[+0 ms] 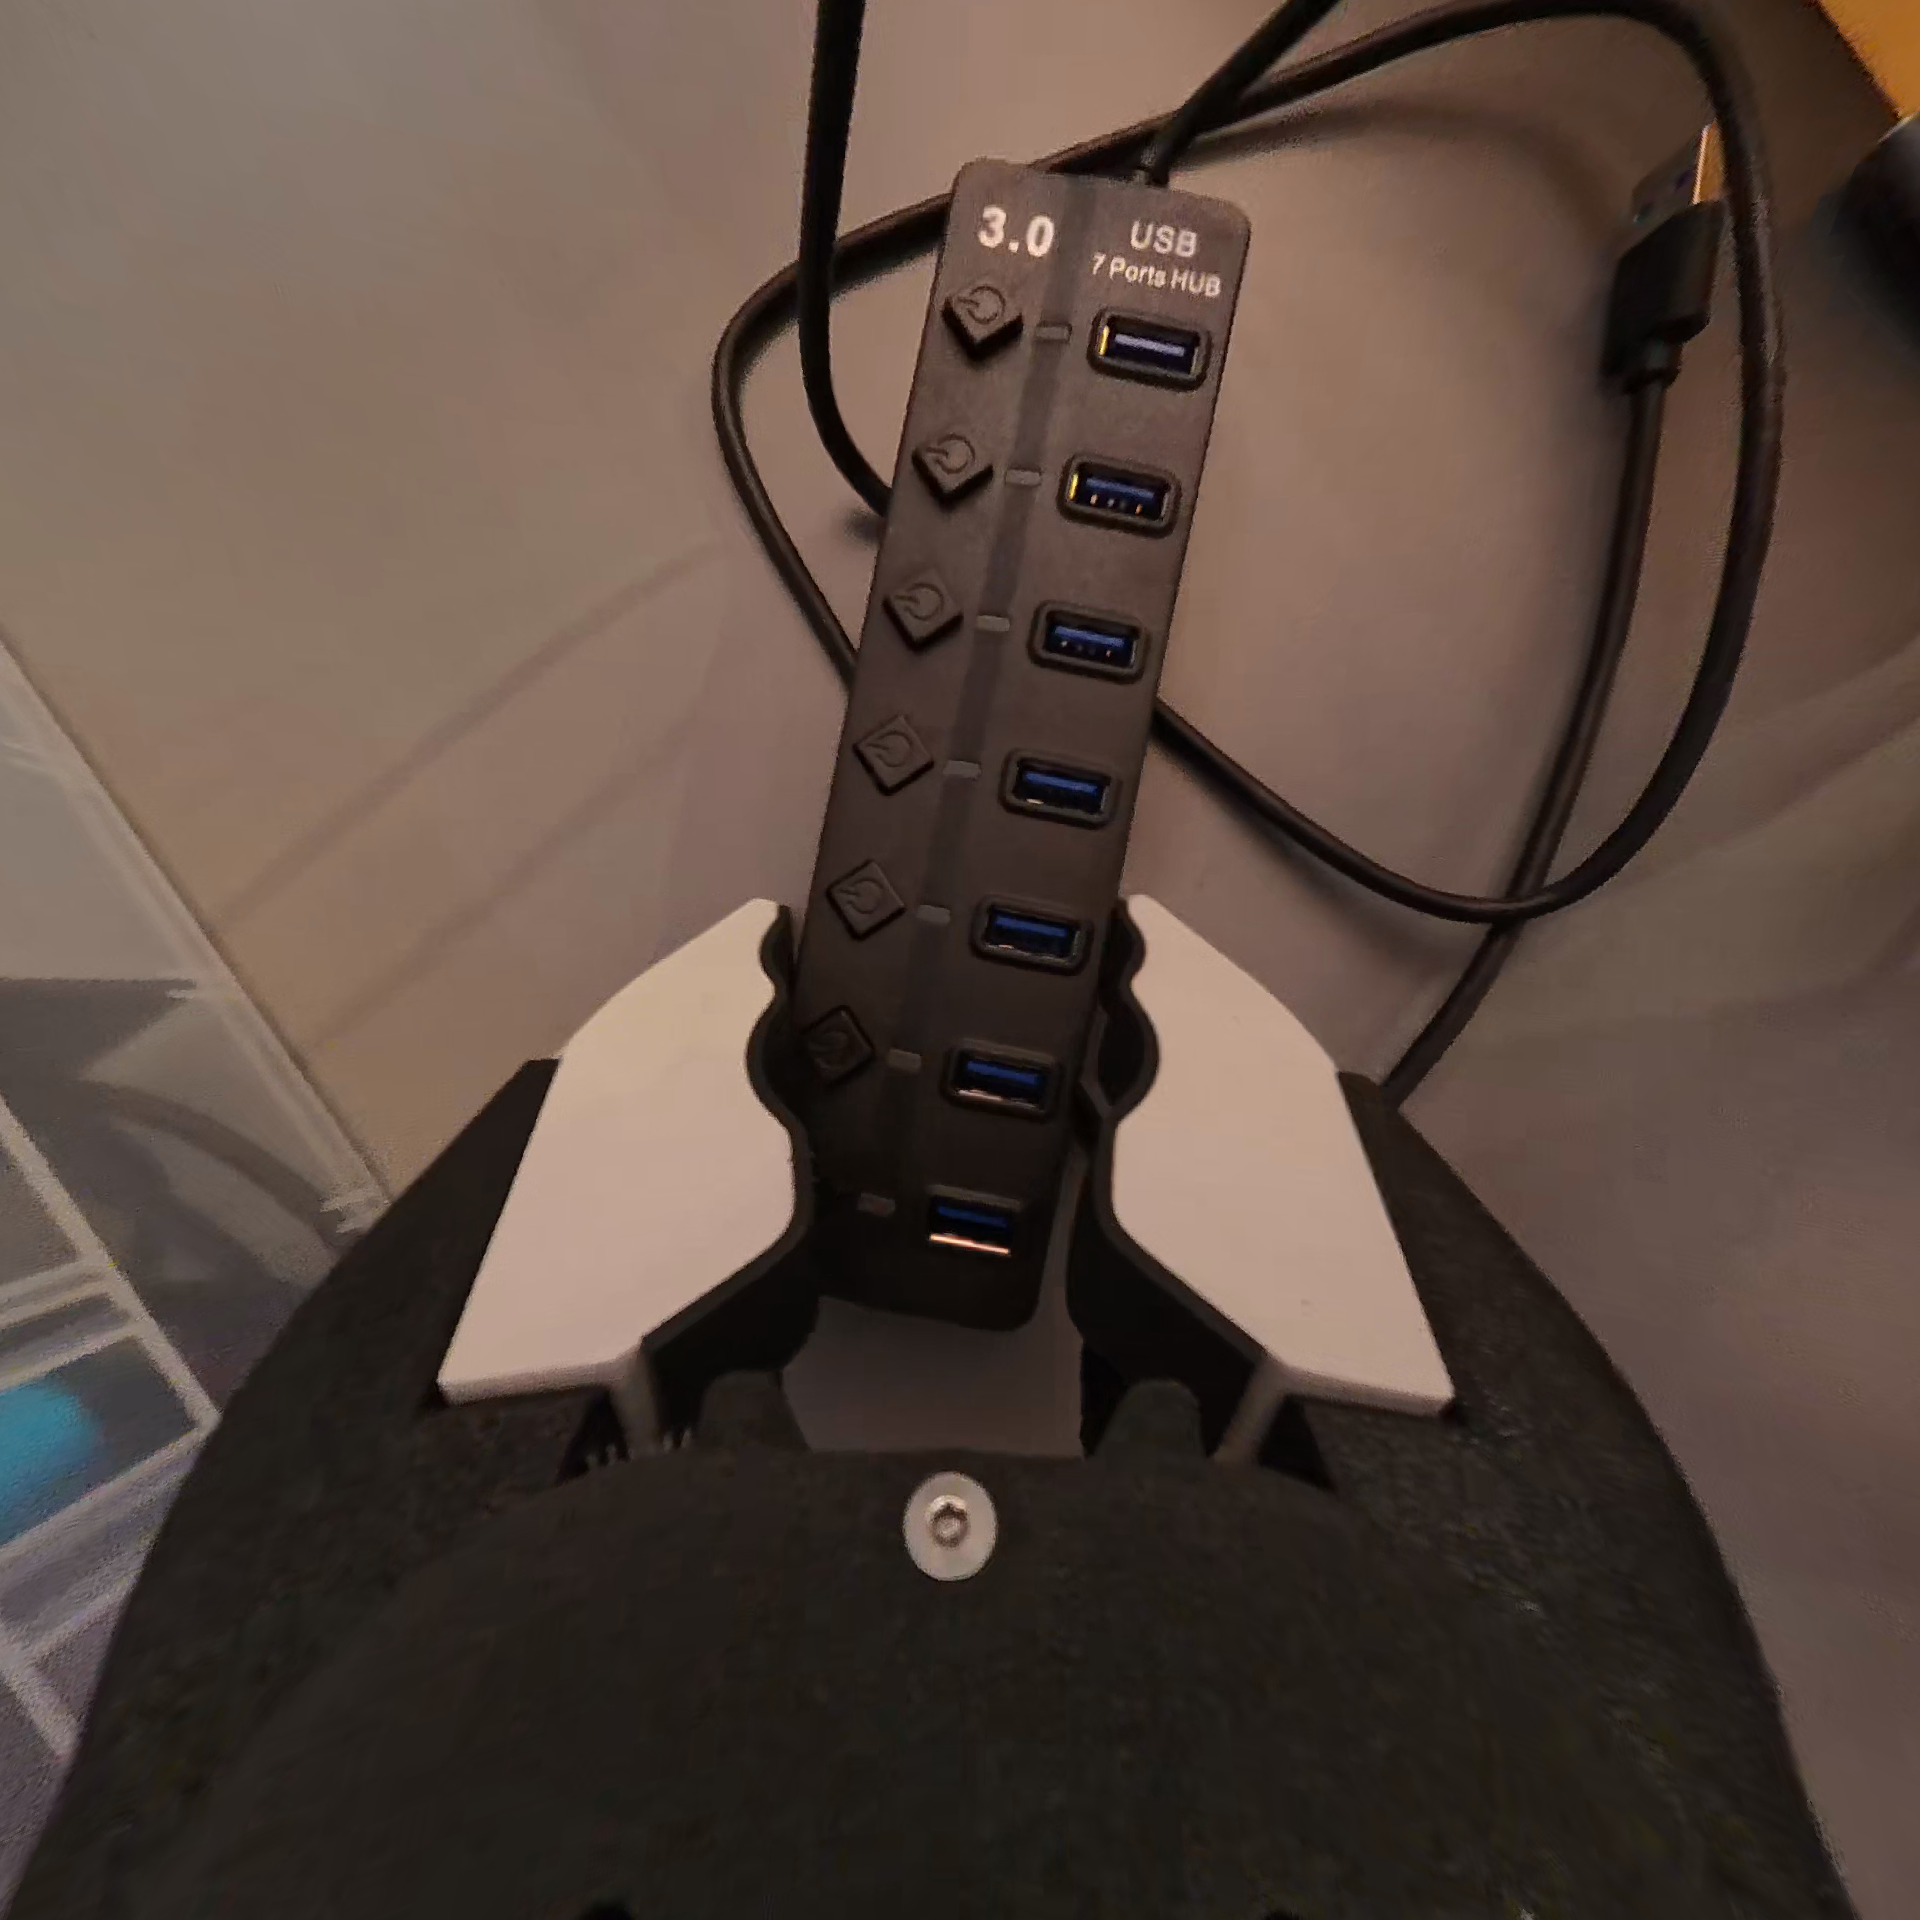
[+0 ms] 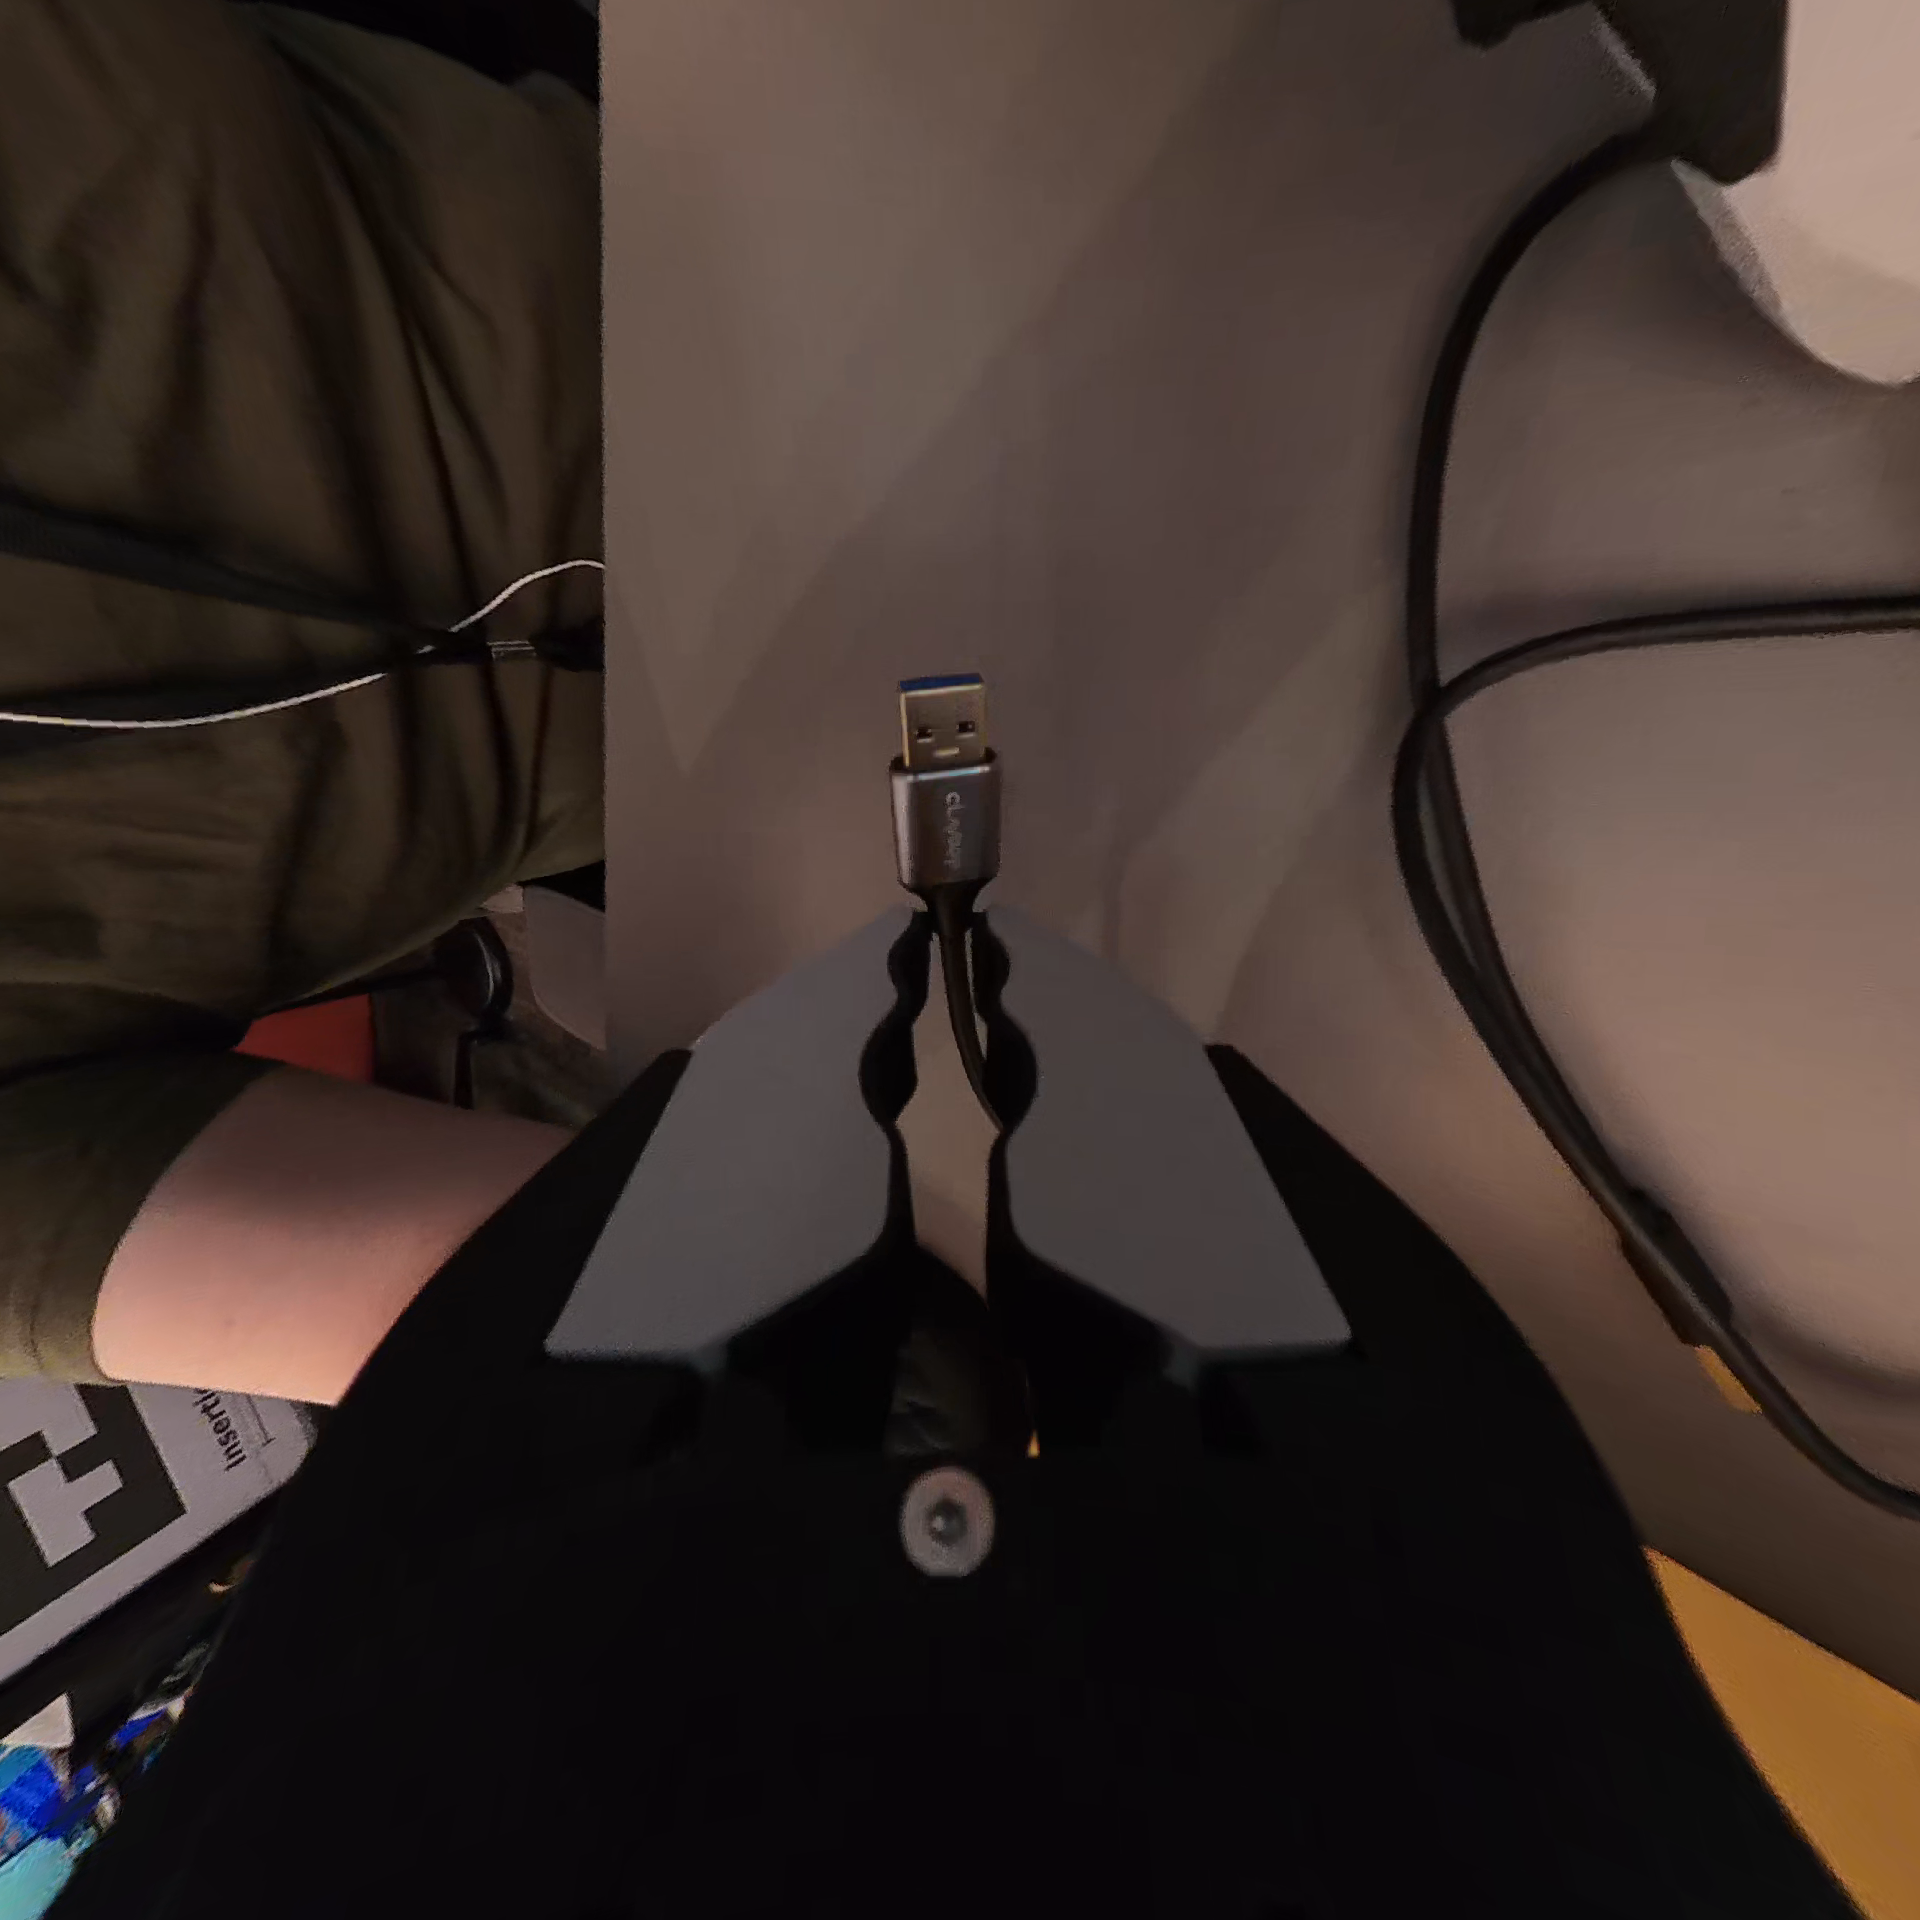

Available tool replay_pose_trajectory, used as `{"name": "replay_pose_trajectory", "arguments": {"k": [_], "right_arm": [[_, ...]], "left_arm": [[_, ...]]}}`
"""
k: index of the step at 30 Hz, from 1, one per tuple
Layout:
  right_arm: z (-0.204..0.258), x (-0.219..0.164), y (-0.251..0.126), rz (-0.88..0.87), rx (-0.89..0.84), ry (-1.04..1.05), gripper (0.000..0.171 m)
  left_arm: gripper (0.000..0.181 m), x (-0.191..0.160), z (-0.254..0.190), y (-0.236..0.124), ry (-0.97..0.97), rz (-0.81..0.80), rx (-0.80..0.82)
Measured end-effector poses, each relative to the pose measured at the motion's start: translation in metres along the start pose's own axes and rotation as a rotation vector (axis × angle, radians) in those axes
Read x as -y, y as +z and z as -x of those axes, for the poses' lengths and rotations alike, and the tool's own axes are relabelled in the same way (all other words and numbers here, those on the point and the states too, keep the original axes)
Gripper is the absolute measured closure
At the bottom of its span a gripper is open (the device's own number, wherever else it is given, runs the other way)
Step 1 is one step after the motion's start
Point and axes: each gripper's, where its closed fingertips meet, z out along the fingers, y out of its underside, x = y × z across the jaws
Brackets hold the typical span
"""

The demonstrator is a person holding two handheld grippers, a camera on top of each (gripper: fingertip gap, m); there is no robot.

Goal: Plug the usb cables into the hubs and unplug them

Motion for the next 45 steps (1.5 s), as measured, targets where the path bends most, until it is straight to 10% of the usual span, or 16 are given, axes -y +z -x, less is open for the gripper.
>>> {"name": "replay_pose_trajectory", "arguments": {"k": [14,22,27,33,45], "right_arm": [[-0.035,0.068,-0.044,-0.419,-0.032,0.221,0.158],[-0.085,0.092,-0.047,-0.492,-0.376,0.289,0.164],[-0.084,0.134,-0.083,-0.930,-0.232,0.460,0.167],[-0.093,0.124,-0.090,-1.022,-0.317,0.561,0.126],[-0.086,0.156,-0.118,-1.534,0.067,0.629,0.126]], "left_arm": [[0.126,0.014,0.010,-0.029,0.144,-0.059,0.204],[0.126,0.023,0.018,-0.056,0.083,-0.141,0.212],[0.126,0.031,0.023,-0.077,0.051,-0.221,0.223],[0.126,0.038,0.028,-0.091,0.027,-0.292,0.270],[0.126,0.054,0.033,-0.136,0.030,-0.470,0.403]]}}
